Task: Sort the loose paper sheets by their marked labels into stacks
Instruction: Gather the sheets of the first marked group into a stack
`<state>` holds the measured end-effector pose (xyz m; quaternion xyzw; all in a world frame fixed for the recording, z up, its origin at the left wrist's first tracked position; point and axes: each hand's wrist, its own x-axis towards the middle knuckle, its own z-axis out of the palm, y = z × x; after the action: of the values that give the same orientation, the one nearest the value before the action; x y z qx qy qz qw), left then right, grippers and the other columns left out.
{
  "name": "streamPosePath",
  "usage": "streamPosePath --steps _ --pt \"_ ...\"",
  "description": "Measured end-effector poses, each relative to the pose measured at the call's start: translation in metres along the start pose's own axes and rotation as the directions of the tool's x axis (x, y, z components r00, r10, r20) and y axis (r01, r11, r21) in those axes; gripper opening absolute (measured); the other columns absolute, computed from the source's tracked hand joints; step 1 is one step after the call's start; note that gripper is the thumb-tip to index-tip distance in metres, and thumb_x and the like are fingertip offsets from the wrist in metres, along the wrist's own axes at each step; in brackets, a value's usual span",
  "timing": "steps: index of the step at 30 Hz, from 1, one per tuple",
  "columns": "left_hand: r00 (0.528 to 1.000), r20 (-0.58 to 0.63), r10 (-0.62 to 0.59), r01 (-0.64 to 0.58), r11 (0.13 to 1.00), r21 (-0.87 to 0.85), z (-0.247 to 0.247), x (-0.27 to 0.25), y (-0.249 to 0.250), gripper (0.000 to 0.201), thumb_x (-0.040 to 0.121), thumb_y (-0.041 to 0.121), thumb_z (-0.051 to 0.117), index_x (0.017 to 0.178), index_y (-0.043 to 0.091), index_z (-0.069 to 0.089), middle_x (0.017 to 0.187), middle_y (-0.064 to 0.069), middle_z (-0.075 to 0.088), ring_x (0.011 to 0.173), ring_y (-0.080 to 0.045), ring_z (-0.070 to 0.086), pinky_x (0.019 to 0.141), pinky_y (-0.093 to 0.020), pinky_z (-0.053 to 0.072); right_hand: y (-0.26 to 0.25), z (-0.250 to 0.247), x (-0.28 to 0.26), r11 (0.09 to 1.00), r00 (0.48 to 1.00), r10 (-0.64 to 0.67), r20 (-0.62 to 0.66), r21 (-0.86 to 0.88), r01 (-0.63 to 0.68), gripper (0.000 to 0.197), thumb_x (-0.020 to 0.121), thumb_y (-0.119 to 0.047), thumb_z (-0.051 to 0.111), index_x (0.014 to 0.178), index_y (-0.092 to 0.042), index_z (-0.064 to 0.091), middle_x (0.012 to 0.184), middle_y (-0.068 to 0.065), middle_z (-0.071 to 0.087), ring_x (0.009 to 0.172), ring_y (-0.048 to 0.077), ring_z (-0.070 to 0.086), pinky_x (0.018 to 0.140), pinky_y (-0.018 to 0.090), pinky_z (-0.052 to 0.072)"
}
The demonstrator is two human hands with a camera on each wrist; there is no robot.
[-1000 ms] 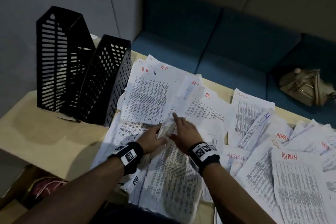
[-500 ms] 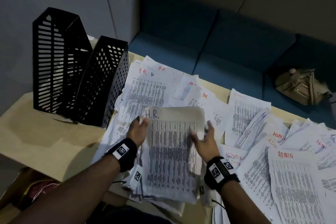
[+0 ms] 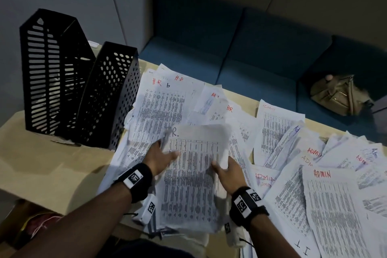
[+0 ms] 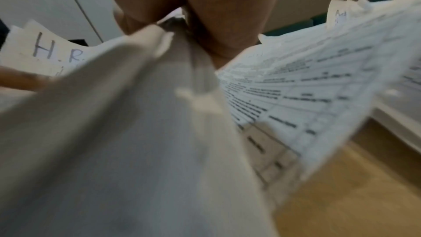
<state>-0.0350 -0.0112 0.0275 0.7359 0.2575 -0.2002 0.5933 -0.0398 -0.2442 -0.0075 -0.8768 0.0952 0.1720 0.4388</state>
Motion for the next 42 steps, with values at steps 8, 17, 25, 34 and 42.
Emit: streamPosePath --steps 8,17,25,34,42 --pt "0.999 -0.053 -0.003 0.002 1.000 -0.015 -0.027 0.019 -0.026 0.031 0.079 0.020 0.076 0.108 0.013 0.067 0.102 -0.006 0.073 0.098 -0.027 0.068 0.094 -0.046 0.052 -0.005 0.014 -0.001 0.996 0.995 0.052 -0.084 0.073 -0.046 0.037 0.089 -0.053 0.053 0.102 -0.019 0.059 0.099 0.003 0.067 0.091 0.019 0.065 0.081 0.038 0.053" --pt "0.974 -0.219 -0.053 0.119 0.945 0.303 -0.040 0.019 -0.038 0.055 0.094 0.018 0.059 0.145 0.010 0.037 0.141 -0.018 0.050 0.125 -0.037 0.049 0.104 -0.039 0.039 -0.015 0.028 0.006 0.911 0.909 0.410 0.076 0.000 -0.411 0.057 0.082 -0.018 0.071 0.129 -0.002 0.044 0.120 0.013 0.061 0.102 0.029 0.063 0.077 0.036 0.056" --pt "0.978 -0.193 -0.081 0.138 0.944 0.300 -0.046 0.020 -0.039 0.055 0.094 0.017 0.059 0.144 0.008 0.037 0.142 -0.017 0.048 0.128 -0.036 0.047 0.106 -0.041 0.036 -0.001 -0.045 0.022 0.938 0.892 0.329 -0.309 -0.003 -0.347 0.048 0.084 -0.032 0.070 0.121 -0.004 0.058 0.108 0.015 0.067 0.092 0.026 0.061 0.083 0.029 0.047" --pt "0.978 -0.202 -0.050 0.120 0.930 0.347 -0.046 0.026 -0.047 0.050 0.093 0.021 0.059 0.140 0.016 0.044 0.131 -0.015 0.059 0.116 -0.035 0.055 0.100 -0.038 0.042 0.011 -0.048 0.012 0.885 0.951 0.238 -0.195 -0.359 -0.295 0.034 0.084 -0.015 0.064 0.116 -0.003 0.062 0.115 0.015 0.066 0.103 0.029 0.062 0.081 0.026 0.046" --pt "0.980 -0.193 -0.043 0.093 0.961 0.260 -0.048 0.026 -0.051 0.044 0.091 0.020 0.060 0.134 0.016 0.051 0.117 -0.012 0.064 0.103 -0.032 0.059 0.096 -0.042 0.047 -0.041 -0.086 -0.001 0.997 0.888 0.044 -0.458 -0.038 -0.070 0.038 0.084 -0.001 0.062 0.115 -0.020 0.053 0.081 0.004 0.064 0.064 0.016 0.057 0.061 0.018 0.049"
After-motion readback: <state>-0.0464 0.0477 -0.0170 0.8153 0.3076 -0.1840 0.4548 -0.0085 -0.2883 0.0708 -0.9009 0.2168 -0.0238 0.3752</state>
